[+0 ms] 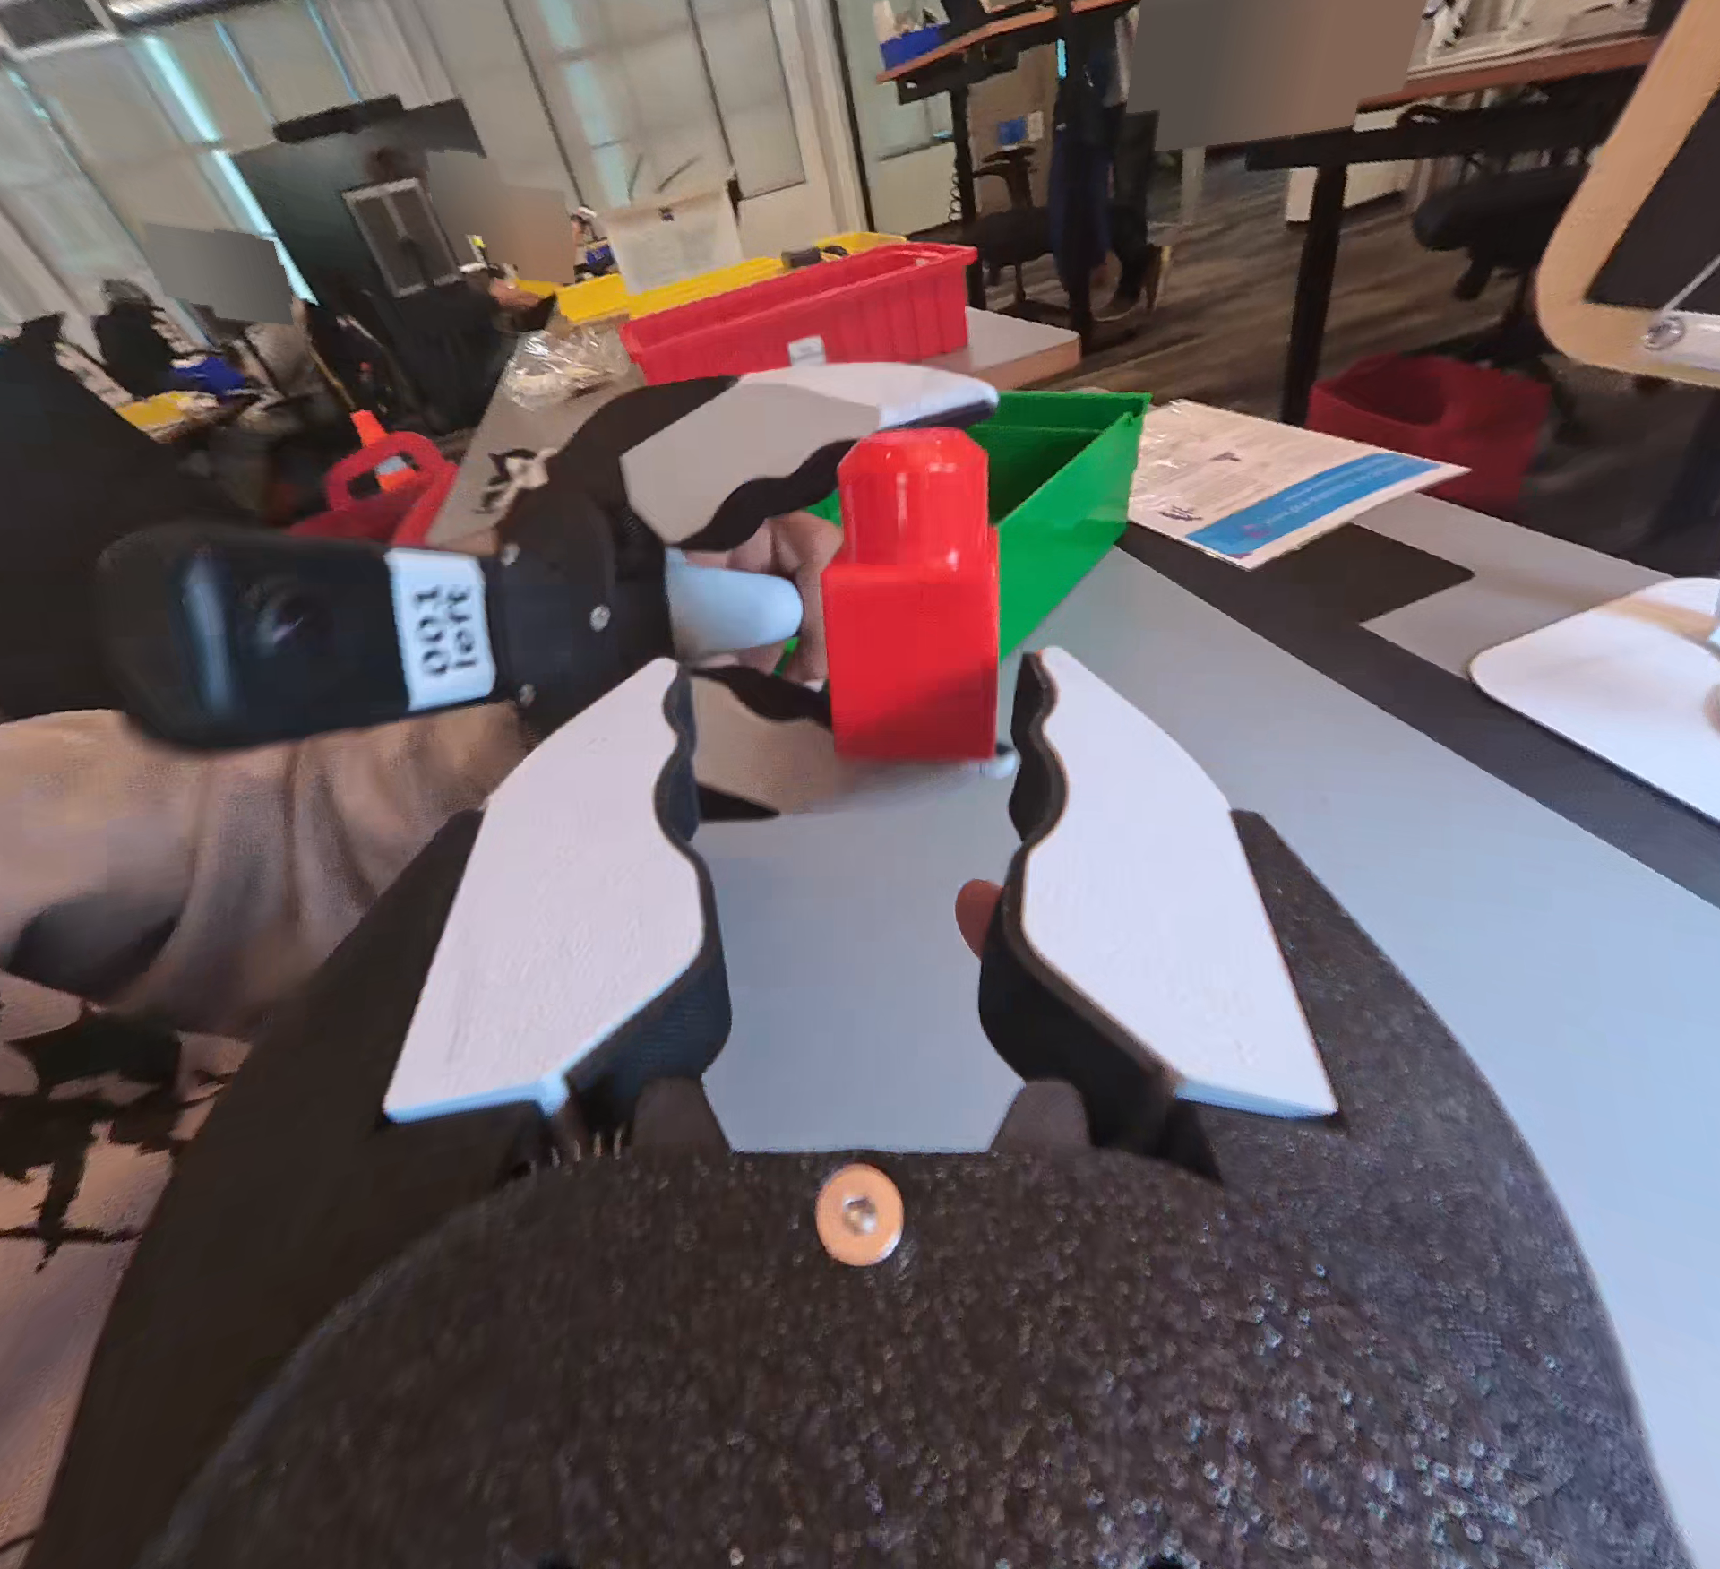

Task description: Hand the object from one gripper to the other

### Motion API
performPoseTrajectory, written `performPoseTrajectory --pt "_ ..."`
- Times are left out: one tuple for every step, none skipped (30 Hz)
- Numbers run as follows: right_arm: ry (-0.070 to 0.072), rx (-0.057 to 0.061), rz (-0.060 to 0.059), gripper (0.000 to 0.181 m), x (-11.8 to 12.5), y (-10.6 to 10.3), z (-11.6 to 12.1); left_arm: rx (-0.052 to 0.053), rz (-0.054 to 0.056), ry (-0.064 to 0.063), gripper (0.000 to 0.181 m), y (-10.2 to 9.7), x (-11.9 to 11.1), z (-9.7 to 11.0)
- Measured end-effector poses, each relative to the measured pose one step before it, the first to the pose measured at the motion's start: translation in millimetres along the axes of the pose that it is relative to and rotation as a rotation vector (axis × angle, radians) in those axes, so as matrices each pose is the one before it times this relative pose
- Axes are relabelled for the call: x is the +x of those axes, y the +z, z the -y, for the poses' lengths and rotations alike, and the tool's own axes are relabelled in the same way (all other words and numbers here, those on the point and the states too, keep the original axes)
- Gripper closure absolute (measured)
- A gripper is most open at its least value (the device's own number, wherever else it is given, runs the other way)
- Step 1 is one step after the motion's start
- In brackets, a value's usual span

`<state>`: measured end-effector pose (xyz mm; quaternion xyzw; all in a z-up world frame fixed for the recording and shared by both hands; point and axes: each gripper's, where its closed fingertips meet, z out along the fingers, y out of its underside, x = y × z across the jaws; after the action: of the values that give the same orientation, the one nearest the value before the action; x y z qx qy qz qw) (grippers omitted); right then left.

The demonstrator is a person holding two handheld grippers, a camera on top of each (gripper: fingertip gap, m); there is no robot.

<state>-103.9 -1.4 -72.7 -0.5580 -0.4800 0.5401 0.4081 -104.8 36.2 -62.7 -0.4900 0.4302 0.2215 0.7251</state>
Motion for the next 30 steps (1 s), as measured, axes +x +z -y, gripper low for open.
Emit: performPoseTrajectory --pt "-0.0143 -0.0053 -0.0408 0.123 3.05 2.25 -2.76 0.003 -0.0002 0.0425 0.116 1.32 6.67 3.84" --pt "-0.0319 -0.014 -0.0725 0.136 8.58 0.26 -3.3 0.0036 -0.0062 0.0173 0.116 1.39 5.46 3.35" --pt "-0.0649 -0.0122 -0.0378 0.144 5.54 -1.33 -2.04 0.0027 -0.012 -0.0039 0.116 1.27 3.17 1.66" --pt "-0.0463 -0.0024 -0.0193 0.144 3.67 -2.39 0.85 -0.0081 -0.03 -0.0258 0.115 1.65 2.39 -1.7" --pt "-0.0535 0.0029 -0.0186 0.145 4.69 -3.91 2.93 -0.0052 -0.054 -0.0559 0.115 0.77 2.81 -3.04" --pt "-0.077 0.0084 -0.0318 0.144 5.81 -5.16 4.78 -0.0026 -0.0792 -0.0864 0.115 -0.18 4.43 -3.49" --pt "-0.1067 0.0061 -0.0507 0.145 7.58 -5.89 4.66 -0.0028 -0.0861 -0.1049 0.118 -0.73 4.34 -4.26" --pt "-0.1211 -0.0026 -0.0499 0.145 6.9 -5.46 3.0 0.0045 -0.0667 -0.118 0.117 -0.9 0.99 -3.69" --pt "-0.123 -0.0084 -0.0417 0.145 5.07 -4.62 1.32 0.0189 -0.0661 -0.1293 0.119 -1.29 0.83 -1.25" --pt "-0.1275 -0.0135 -0.0415 0.145 3.93 -3.58 -0.23 0.0321 -0.0708 -0.1393 0.119 -1.22 1.71 1.92" --pt "-0.1294 -0.025 -0.0383 0.145 2.47 -2.08 -2.59 0.0403 -0.0538 -0.1328 0.117 -1.06 0.57 4.42" --pt "-0.1275 -0.0439 -0.0277 0.144 0.37 -0.48 -5.29 0.0399 -0.0377 -0.1089 0.117 -0.88 -0.11 5.39" --pt "-0.1274 -0.0371 -0.0231 0.144 -1.86 0.37 -4.37 0.0285 -0.0295 -0.0875 0.119 -0.43 0.5 4.27" --pt "-0.1199 -0.0202 -0.0193 0.144 -3.73 0.82 -1.79 0.013 -0.0217 -0.0745 0.12 0.23 0.64 2.3" --pt "-0.0981 -0.0176 -0.0142 0.144 -5.05 1.66 -0.25 -0.0008 -0.0134 -0.0664 0.123 0.82 0.05 0.34" --pt "-0.0748 -0.0199 -0.0016 0.144 -6.57 2.68 0.42 -0.0048 -0.0243 -0.057 0.123 1.33 2.25 -0.66" --pt "-0.0537 -0.022 0.0068 0.145 -7.03 3.21 0.79 -0.0043 -0.0261 -0.051 0.123 1.68 2.88 -1.26" --pt "-0.0386 -0.0123 0.0021 0.144 -5.66 2.83 2.18 -0.0224 -0.0062 -0.0461 0.127 2.59 0.03 -4.18" --pt "-0.0265 0.0078 -0.0009 0.144 -4.16 1.53 4.54 -0.0493 0.0123 -0.0296 0.132 3.22 -2.85 -8.32" --pt "-0.0117 0.0176 0.0072 0.144 -3.77 0.27 5.46 -0.055 0.0066 0.0019 0.137 2.99 -1.85 -9.23" --pt "-0.0015 0.0019 0.0144 0.145 -3.02 0.1 2.59 -0.0292 -0.0067 0.0273 0.146 1.93 0.86 -5.68" --pt "-0.0038 -0.0084 -0.0021 0.145 0.73 0.03 -0.42 0.002 -0.0049 0.019 0.149 0.08 0.74 -0.65" --pt "0.0138 0.0233 -0.0033 0.145 2.14 -1.96 2.59 0.0067 -0.0172 -0.0037 0.149 -0.73 1.68 1.67" --pt "0.0661 0.0469 -0.0035 0.144 4.86 -3.17 4.53 0.0145 -0.0376 -0.009 0.149 -1.97 4.18 3.57" --pt "0.1146 0.0611 -0.0026 0.142 7.87 -3.8 6.0 0.0382 -0.0511 -0.002 0.149 -3.27 6.35 6.47" --pt "0.1396 0.0711 0.0148 0.138 8.0 -4.53 7.95 0.0538 -0.0617 0.0045 0.149 -3.93 8.24 8.16" --pt "0.158 0.0705 0.0344 0.133 6.51 -4.8 8.92 0.056 -0.0666 0.0055 0.149 -4.13 9.1 8.14" --pt "0.1658 0.0733 0.0513 0.129 4.2 -5.06 10.18 0.0587 -0.0726 -0.0024 0.149 -3.94 9.9 8.41" --pt "0.1632 0.0849 0.0625 0.125 1.67 -5.4 11.83 0.0675 -0.0804 -0.0097 0.149 -3.49 11.18 9.56" --pt "0.1512 0.0926 0.0624 0.123 -0.07 -5.31 12.57 0.0735 -0.0811 -0.0172 0.149 -2.69 11.07 9.73"
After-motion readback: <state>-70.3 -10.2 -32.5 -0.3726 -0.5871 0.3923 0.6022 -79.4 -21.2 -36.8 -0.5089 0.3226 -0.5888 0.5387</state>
